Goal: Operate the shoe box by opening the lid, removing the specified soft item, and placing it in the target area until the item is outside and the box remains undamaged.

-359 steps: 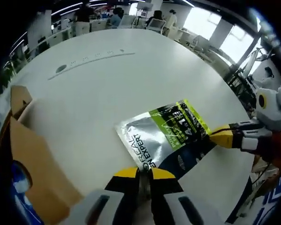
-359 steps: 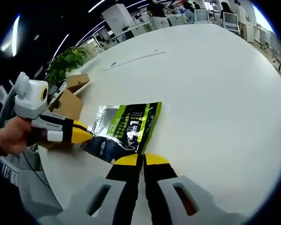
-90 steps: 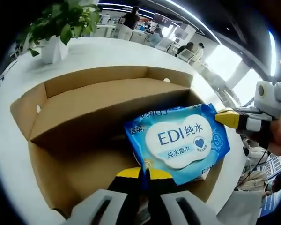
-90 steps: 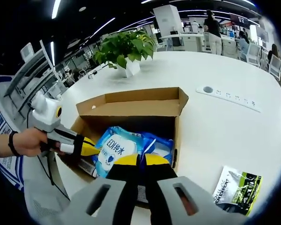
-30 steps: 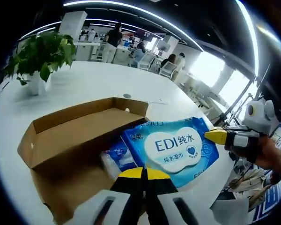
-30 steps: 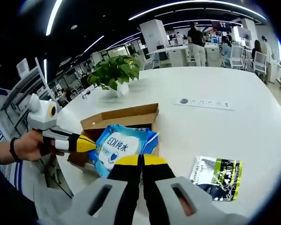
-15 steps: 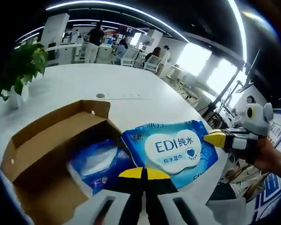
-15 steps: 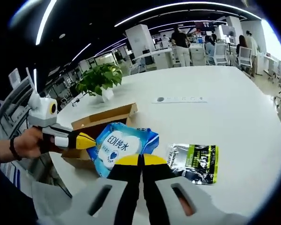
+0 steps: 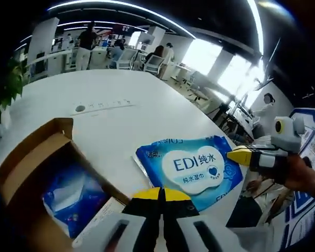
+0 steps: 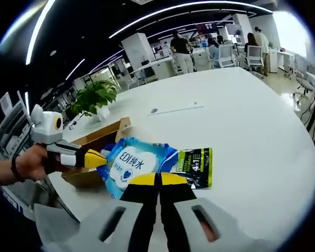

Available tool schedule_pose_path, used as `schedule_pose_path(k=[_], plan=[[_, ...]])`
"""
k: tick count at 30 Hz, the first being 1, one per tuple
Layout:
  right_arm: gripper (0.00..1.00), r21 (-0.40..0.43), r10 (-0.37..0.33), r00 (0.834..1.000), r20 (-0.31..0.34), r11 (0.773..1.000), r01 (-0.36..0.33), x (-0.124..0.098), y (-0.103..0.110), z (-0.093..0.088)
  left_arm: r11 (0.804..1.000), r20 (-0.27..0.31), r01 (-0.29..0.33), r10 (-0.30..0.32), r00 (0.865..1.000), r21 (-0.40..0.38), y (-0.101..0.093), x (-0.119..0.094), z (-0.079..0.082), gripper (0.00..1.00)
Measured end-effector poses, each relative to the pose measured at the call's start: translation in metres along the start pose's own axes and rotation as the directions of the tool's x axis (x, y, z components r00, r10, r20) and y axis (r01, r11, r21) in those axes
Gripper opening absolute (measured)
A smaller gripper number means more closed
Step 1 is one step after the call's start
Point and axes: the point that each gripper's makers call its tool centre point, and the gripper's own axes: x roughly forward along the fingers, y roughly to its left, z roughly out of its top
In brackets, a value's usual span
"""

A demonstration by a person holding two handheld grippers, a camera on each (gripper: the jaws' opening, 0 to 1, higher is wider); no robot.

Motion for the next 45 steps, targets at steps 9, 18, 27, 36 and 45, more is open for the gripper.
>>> schedule_pose_path(k=[9, 18, 27, 36, 45], plan=[[0.00, 0.032, -0.033, 0.999, 0.001, 0.999, 0.033, -0.014, -0.029, -0.007, 0.999, -0.032, 0.033, -0.032, 0.999, 0.021, -0.022, 0.024, 0.000, 0.00], [0.00, 0.053, -0.034, 0.999, -0.009, 0.998, 0.035, -0.011, -0.048, -0.007, 0.999, -0.049, 0.040, -0.038, 0.998, 0.025, -0.026, 0.041, 0.003, 0.00], [0.00, 0.037, -0.005, 0.999, -0.039, 0.999, 0.006, 0.010, -0.061, 0.003, 1.000, -0.045, 0.014, -0.014, 0.999, -0.005, -0.017, 0.050, 0.011, 0.00], [0.00, 0.025, 0.040, 0.996, -0.085, 0.999, -0.038, 0.030, -0.062, 0.010, 0.998, -0.032, -0.025, 0.023, 0.999, -0.055, -0.004, 0.059, 0.015, 0.00], [0.00, 0.011, 0.071, 0.990, -0.125, 0.997, -0.070, 0.064, -0.070, 0.018, 0.994, -0.029, -0.058, 0.056, 0.998, -0.094, 0.013, 0.070, 0.017, 0.00]])
